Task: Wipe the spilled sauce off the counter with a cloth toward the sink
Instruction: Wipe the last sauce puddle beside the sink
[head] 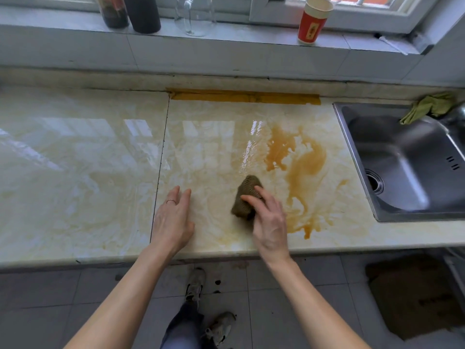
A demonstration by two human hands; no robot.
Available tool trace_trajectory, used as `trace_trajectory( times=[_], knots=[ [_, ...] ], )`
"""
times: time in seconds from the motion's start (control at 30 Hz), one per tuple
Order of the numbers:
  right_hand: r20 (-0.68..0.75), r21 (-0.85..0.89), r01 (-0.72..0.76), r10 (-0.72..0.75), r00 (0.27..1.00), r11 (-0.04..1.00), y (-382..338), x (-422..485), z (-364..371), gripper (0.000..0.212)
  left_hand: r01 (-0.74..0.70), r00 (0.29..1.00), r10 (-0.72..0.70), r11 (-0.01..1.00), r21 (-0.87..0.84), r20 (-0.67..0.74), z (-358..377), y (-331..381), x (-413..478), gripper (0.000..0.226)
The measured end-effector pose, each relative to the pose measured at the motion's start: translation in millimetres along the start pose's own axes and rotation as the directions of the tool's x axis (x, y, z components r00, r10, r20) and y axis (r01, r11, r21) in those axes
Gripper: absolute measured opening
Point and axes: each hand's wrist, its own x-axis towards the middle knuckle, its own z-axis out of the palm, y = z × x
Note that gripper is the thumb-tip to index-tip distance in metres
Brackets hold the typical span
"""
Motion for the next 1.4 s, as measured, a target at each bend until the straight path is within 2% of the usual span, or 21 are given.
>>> trace_trajectory(
  times=[0.07,0.13,0.23,0.3,0.4,0.47,0.53,0.57,0.7,0.8,0.9,1.0,1.07,1.17,1.23,1.27,1.33,1.4],
  knots=[
    [0.102,-0.037,0.144,-0.140,0.985,0.989,-17,-27,13,0.042,-0.007,1.000,0.007,1.000,0.008,0.011,3,2,0,0.078],
    [0.247,-0.115,0.300,-0.265,0.932,0.947,-17,-53,24,0.053,-0.023,1.000,0.023,1.000,0.014,0.018,6,4,0,0.078],
    [0.345,-0.162,0.375,-0.304,0.888,0.913,12,-56,16,0.066,-0.021,1.000,0.020,1.000,0.023,0.017,6,3,-1,0.079],
    [0.314,-0.173,0.317,-0.252,0.915,0.933,39,-48,2,0.066,-0.012,1.000,0.011,1.000,0.025,0.023,5,2,-2,0.079],
    [0.148,-0.143,0.097,-0.076,0.986,0.985,70,-22,-17,0.063,-0.008,0.999,0.007,1.000,0.019,0.033,5,5,-2,0.079],
    [0.044,-0.061,-0.007,0.009,0.999,0.998,69,-11,-21,0.052,-0.014,0.999,0.014,1.000,0.014,0.039,8,7,-2,0.079],
    [0.006,-0.026,-0.005,0.005,1.000,1.000,50,-12,-18,0.045,-0.022,0.999,0.022,1.000,0.009,0.041,11,10,-2,0.078],
    [0.035,-0.033,0.039,-0.038,0.999,0.999,37,-18,-14,0.042,-0.024,0.999,0.023,1.000,0.009,0.038,12,11,-1,0.078],
    [0.284,-0.045,0.251,-0.228,0.931,0.967,16,-54,-4,0.023,-0.056,0.998,0.056,0.998,0.016,0.031,16,20,1,0.076],
    [0.266,-0.064,0.219,-0.195,0.944,0.974,45,-41,-18,0.019,-0.062,0.998,0.062,0.998,0.014,0.032,15,23,1,0.075],
    [0.118,-0.081,0.072,-0.062,0.991,0.994,77,-17,-40,0.011,-0.062,0.998,0.062,0.998,0.015,0.024,15,23,-1,0.074],
    [0.007,-0.064,-0.078,0.079,0.997,0.995,69,-6,-47,0.030,-0.057,0.998,0.057,0.998,0.006,0.026,17,27,-2,0.072],
    [0.055,-0.060,-0.018,0.022,0.998,0.998,48,-14,-36,0.046,-0.063,0.997,0.063,0.998,0.008,0.034,20,32,-1,0.072],
    [0.198,-0.072,0.163,-0.146,0.969,0.984,46,-41,-26,0.070,-0.069,0.997,0.068,0.997,0.031,0.046,23,39,2,0.076],
    [0.198,-0.094,0.164,-0.143,0.970,0.982,67,-37,-36,0.071,-0.058,0.997,0.056,0.998,0.036,0.045,23,41,3,0.077],
    [0.164,-0.102,0.111,-0.094,0.982,0.989,78,-31,-42,0.069,-0.053,0.998,0.051,0.998,0.043,0.048,23,41,2,0.076],
    [0.041,-0.089,-0.030,0.033,0.999,0.996,90,-15,-54,0.065,-0.047,0.997,0.043,0.997,0.061,0.056,23,40,1,0.074],
    [-0.050,-0.030,-0.083,0.082,0.995,0.996,83,-5,-56,0.061,-0.043,0.998,0.040,0.997,0.066,0.056,23,41,2,0.074]
  ],
)
